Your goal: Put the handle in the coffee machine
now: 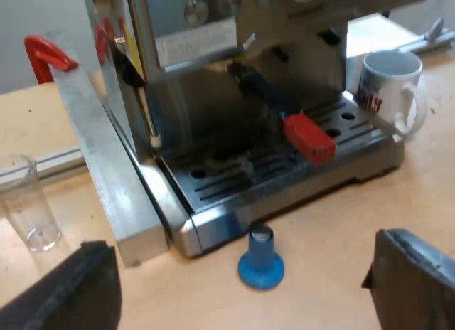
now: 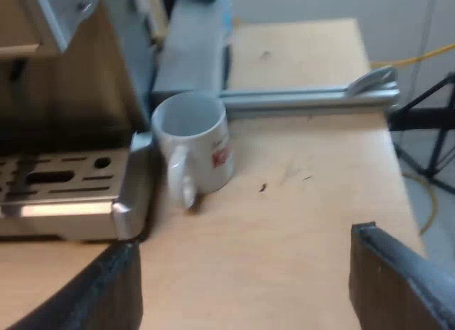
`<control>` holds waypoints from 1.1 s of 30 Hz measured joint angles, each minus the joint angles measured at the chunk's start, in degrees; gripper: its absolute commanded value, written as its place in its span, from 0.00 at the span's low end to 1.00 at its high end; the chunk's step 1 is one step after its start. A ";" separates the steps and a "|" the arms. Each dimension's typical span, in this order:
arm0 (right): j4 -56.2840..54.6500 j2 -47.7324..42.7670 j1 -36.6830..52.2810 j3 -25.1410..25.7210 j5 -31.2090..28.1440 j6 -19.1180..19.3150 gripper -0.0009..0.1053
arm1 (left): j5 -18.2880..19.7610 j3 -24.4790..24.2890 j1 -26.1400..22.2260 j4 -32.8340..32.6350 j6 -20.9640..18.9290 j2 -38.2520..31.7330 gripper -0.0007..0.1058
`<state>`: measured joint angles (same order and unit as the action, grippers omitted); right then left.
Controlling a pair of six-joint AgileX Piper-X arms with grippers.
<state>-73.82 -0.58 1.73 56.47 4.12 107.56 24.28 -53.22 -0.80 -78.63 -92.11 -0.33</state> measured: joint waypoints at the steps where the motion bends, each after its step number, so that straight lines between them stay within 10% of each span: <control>1: -0.87 0.00 0.00 -1.43 3.55 0.01 0.60 | 0.00 0.69 0.00 -0.71 1.03 -0.39 0.70; 15: -0.91 0.00 0.00 -2.05 4.59 0.01 0.60 | -0.87 6.69 -2.89 -5.83 3.56 -0.56 0.70; 25: 5.69 0.00 0.00 -7.69 5.54 0.79 0.60 | -1.01 10.23 -2.16 8.18 3.68 -0.56 0.70; 33: 11.37 0.05 0.00 -12.27 9.32 -0.03 0.60 | -8.12 14.55 0.03 18.51 -0.88 -0.56 0.70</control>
<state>-62.45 -0.53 1.73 44.20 13.44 107.52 16.16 -38.67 -0.77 -60.12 -92.99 -0.90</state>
